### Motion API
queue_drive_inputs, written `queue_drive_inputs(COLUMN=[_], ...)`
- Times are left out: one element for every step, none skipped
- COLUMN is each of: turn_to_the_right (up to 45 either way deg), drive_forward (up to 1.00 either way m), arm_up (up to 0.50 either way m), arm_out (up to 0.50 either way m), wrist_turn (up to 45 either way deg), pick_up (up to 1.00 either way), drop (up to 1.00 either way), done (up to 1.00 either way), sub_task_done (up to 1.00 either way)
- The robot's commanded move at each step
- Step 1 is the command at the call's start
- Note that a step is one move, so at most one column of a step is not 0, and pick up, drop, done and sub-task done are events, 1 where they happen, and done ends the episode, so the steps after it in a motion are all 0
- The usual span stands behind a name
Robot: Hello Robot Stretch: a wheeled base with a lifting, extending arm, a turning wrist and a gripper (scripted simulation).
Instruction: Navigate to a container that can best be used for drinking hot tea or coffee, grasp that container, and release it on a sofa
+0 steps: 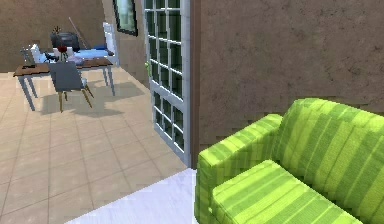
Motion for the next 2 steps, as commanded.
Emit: queue_drive_inputs(turn_to_the_right=[-18.0, 0.0], drive_forward=[0.0, 0.0], arm_up=[0.0, 0.0], arm_out=[0.0, 0.32], wrist_turn=[0.0, 0.0], pick_up=[0.0, 0.0], drop=[0.0, 0.0], done=[0.0, 0.0], sub_task_done=[0.0, 0.0])
